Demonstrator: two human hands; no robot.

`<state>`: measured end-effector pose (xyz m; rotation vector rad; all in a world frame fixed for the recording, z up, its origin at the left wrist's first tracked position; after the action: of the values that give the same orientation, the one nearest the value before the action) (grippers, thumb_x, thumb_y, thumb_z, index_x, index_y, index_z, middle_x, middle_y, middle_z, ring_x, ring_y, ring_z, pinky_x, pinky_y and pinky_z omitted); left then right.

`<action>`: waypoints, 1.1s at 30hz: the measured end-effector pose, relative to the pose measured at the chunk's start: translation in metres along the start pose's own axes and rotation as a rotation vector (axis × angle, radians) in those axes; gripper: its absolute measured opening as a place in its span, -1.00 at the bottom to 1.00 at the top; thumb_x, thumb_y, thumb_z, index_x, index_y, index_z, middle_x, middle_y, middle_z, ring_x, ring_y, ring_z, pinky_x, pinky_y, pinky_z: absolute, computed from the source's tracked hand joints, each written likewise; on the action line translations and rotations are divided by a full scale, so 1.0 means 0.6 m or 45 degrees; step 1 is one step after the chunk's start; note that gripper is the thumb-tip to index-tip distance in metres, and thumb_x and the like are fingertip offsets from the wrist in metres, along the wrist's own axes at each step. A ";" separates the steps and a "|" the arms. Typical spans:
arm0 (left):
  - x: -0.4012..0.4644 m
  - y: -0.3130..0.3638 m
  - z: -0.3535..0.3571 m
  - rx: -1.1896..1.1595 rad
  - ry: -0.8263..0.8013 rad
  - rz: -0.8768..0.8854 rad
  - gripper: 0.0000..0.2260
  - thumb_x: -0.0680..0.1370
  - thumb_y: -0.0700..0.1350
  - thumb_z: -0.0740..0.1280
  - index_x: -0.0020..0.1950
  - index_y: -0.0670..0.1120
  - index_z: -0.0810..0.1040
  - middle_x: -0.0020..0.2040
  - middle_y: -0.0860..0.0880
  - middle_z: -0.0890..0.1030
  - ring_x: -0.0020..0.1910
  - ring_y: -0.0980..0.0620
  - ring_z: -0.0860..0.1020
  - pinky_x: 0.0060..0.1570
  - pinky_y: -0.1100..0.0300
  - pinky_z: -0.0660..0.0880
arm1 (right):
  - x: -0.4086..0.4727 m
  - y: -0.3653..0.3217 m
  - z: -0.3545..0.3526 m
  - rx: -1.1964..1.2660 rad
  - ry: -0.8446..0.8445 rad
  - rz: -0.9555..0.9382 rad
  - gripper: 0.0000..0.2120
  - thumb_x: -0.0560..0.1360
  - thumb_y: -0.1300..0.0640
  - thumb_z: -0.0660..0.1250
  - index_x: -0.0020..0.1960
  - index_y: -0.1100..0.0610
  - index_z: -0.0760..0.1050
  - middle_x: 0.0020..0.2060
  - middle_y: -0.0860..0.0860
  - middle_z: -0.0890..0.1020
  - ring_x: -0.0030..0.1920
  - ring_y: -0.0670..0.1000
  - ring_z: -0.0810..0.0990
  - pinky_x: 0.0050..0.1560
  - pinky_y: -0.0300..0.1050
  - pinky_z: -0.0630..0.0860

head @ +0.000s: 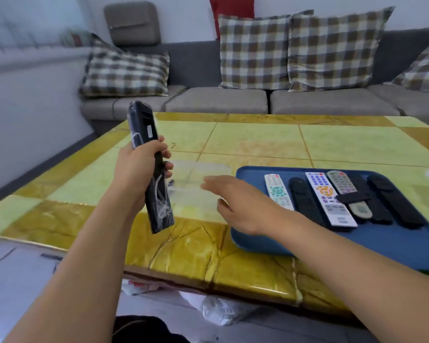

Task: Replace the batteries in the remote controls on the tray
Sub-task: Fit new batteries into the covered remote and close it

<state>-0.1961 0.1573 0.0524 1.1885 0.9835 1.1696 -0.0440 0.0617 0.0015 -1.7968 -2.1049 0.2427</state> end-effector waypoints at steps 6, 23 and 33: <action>0.054 -0.068 -0.120 0.430 0.520 -0.069 -0.70 0.40 -0.18 0.44 0.06 -0.13 0.44 -0.10 -0.12 0.54 -0.19 -0.14 0.55 -0.25 0.03 0.51 | 0.069 0.014 0.020 -0.134 0.013 0.172 -0.46 0.69 0.00 0.02 0.61 -0.01 -0.06 0.55 0.04 0.21 0.37 0.19 0.43 0.27 0.14 0.45; 0.116 -0.165 -0.098 0.353 0.454 -0.380 -0.96 0.47 -0.29 0.29 -0.15 -0.20 0.44 -0.15 -0.19 0.59 -0.30 -0.12 0.57 -0.19 0.06 0.59 | 0.287 -0.015 0.119 -0.274 -0.499 -0.069 -0.76 0.55 0.31 0.23 0.13 0.06 0.52 0.03 0.02 0.53 -0.03 0.10 0.52 -0.10 -0.09 0.46; 0.100 -0.170 -0.094 0.191 0.466 -0.488 -0.88 0.53 -0.34 0.28 -0.16 -0.19 0.40 -0.22 -0.14 0.51 -0.30 -0.06 0.55 -0.08 0.03 0.62 | 0.271 0.008 0.113 -0.603 -0.597 0.004 -0.78 0.54 0.29 0.22 0.15 0.24 0.54 0.04 0.15 0.61 -0.13 0.15 0.58 -0.26 -0.12 0.44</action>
<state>-0.2278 0.2263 -0.0547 0.8591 1.5243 1.0325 -0.0857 0.2288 -0.0366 -2.1726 -2.6605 0.1896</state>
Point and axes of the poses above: each hand's wrist, its own x-axis towards the middle knuckle, its own z-axis out of the palm, y = z × x, the point moved 8 cm from there along x, towards the middle knuckle
